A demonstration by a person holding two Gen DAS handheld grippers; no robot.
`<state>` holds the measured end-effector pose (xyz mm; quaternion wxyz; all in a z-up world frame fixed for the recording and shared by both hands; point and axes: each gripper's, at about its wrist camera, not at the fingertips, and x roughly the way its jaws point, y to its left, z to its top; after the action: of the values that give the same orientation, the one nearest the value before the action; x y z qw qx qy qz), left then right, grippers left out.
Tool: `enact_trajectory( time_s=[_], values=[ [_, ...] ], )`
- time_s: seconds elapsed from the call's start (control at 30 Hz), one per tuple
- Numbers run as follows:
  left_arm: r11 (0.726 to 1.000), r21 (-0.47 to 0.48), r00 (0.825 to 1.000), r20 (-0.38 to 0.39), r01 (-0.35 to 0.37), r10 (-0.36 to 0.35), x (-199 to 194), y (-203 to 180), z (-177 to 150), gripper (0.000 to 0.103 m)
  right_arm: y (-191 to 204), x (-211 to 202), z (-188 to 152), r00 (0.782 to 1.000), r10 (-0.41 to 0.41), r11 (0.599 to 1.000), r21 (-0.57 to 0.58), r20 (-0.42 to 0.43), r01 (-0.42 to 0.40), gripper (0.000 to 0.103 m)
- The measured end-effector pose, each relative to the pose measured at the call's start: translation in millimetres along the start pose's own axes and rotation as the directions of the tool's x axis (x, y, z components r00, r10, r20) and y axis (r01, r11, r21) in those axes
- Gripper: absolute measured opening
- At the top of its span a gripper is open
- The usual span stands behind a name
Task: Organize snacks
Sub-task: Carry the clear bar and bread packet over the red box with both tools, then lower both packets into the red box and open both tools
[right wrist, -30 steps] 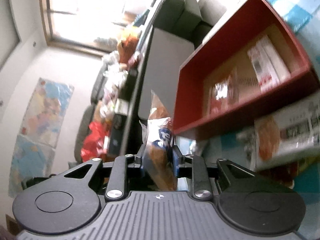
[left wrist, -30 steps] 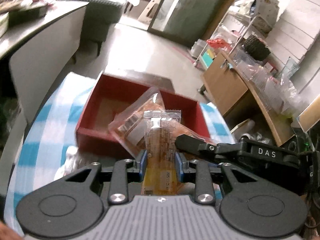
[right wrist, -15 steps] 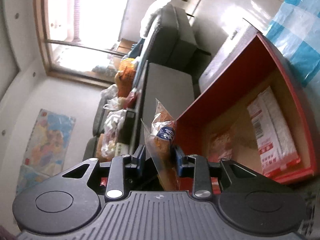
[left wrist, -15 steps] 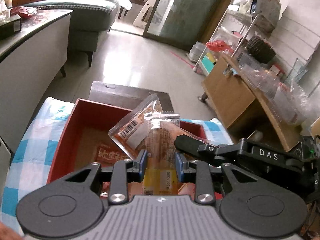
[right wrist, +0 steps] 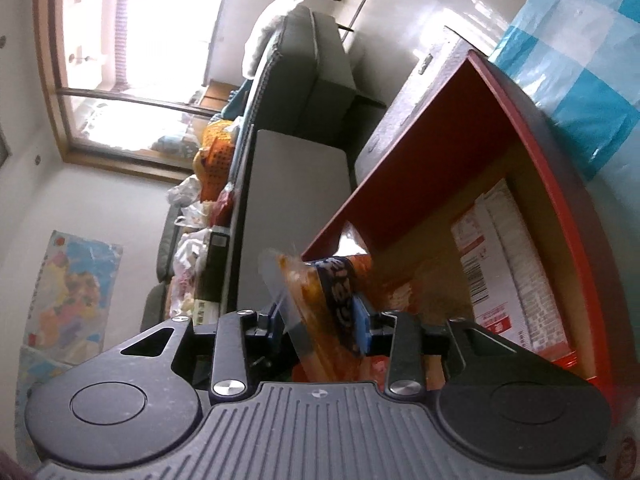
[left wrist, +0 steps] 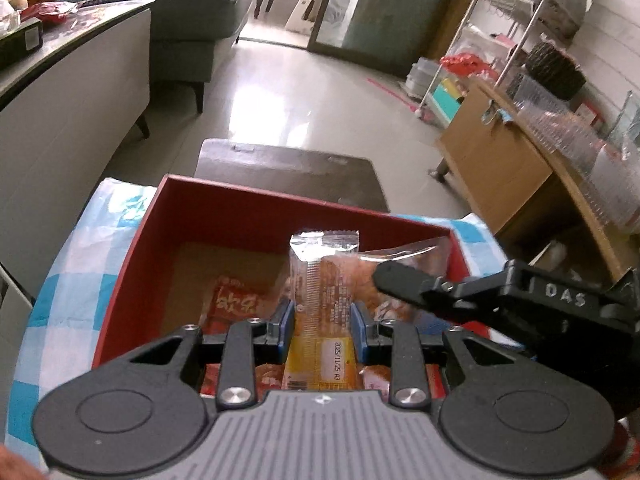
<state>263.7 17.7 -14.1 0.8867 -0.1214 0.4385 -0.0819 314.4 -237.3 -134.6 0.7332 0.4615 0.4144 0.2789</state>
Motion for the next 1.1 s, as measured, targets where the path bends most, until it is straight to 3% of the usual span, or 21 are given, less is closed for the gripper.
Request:
enact_trajectory(
  time_s=[0.5,0.73,1.1],
  values=[
    [0.994,0.028,0.995,-0.008,-0.102,0.102,7.8,5.1,-1.3,0.025,7.3,-1.7,-5.6,0.984,-0.177,0.979,-0.105,0.009,0.177,0.058],
    [0.992,0.030,0.992,-0.016,-0.125,0.125,8.7,8.6,-2.2,0.027,18.2,-0.2,-8.5,0.964,-0.264,0.946,-0.193,0.016,0.262,0.061],
    [0.989,0.045,0.990,-0.005,-0.139,0.139,0.2,11.3,-5.1,0.032,38.9,0.4,-26.0,0.914,-0.405,0.858,-0.336,0.024,0.389,0.065]
  ],
)
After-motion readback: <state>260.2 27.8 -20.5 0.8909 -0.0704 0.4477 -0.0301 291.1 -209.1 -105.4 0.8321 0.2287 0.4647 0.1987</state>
